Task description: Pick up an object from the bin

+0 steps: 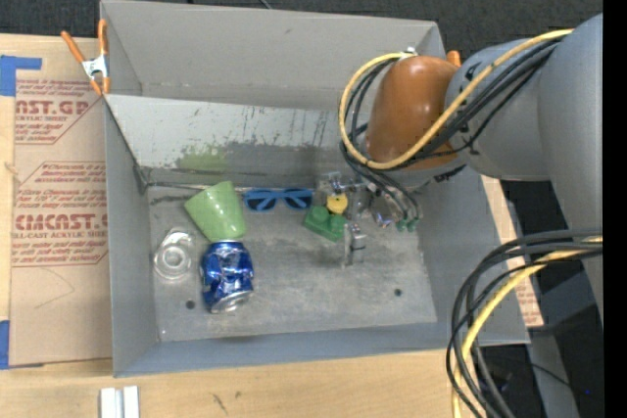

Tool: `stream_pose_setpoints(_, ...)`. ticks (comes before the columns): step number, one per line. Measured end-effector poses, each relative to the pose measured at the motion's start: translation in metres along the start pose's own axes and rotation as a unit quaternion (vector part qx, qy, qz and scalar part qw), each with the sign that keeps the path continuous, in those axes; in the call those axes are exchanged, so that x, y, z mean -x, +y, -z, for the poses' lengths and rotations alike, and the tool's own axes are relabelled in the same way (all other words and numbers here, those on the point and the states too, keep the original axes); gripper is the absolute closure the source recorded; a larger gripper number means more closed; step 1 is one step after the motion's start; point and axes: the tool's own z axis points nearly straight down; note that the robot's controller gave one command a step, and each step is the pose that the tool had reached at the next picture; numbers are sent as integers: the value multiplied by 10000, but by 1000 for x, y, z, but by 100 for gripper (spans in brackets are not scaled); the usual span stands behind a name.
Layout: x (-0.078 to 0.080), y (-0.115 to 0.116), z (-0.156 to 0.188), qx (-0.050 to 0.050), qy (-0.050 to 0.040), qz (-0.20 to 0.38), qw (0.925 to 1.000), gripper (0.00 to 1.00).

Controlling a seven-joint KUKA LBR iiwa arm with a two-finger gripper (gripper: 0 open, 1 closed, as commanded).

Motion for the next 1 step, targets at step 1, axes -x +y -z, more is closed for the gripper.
stream_pose_setpoints(1, 5, -9, -16, -2, -7, 702, 9975, 0)
